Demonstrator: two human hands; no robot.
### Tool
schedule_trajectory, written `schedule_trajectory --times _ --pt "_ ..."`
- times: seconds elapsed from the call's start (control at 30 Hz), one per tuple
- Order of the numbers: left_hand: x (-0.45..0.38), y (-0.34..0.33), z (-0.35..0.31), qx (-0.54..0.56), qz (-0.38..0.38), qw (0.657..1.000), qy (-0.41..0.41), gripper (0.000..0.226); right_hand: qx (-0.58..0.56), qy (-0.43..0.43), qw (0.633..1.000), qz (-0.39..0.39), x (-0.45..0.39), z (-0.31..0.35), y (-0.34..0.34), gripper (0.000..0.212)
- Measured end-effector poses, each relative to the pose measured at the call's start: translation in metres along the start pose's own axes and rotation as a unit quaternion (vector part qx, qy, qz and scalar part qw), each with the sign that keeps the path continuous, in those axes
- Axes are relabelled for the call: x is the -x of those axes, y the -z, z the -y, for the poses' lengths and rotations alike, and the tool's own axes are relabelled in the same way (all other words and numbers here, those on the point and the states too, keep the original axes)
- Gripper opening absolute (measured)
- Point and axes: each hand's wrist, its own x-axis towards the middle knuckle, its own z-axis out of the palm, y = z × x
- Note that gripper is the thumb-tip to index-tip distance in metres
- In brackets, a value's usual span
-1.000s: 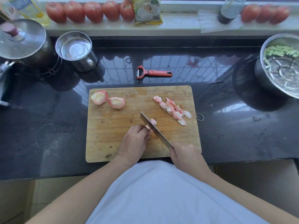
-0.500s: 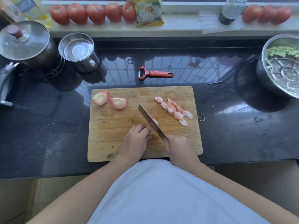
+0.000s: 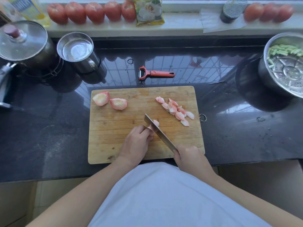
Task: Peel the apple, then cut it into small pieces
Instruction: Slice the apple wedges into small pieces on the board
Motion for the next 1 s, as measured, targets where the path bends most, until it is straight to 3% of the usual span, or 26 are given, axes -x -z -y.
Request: schedule_trajectory --times 0.5,0.6,0.77,1.0 --pt "0.0 0.0 0.0 0.001 -0.002 1.0 -0.002 0.036 0.064 -0.008 0.998 0.014 -0.011 0.002 -0.007 0.023" --pt "-0.001 0.002 -0.003 -0.011 -0.009 1.0 -0.008 0.032 0.056 -0.004 0.998 -0.006 -0.029 0.011 -0.016 0.016" --pt "0.002 0.003 -0.003 -0.01 -0.015 1.0 -0.014 0.02 -0.001 0.003 0.999 -0.051 -0.033 0.019 -0.011 0.027" --pt "0.001 0.002 -0.003 0.014 -0.023 0.999 -0.017 0.032 0.005 -0.006 1.0 0.006 -0.002 0.003 0.003 0.024"
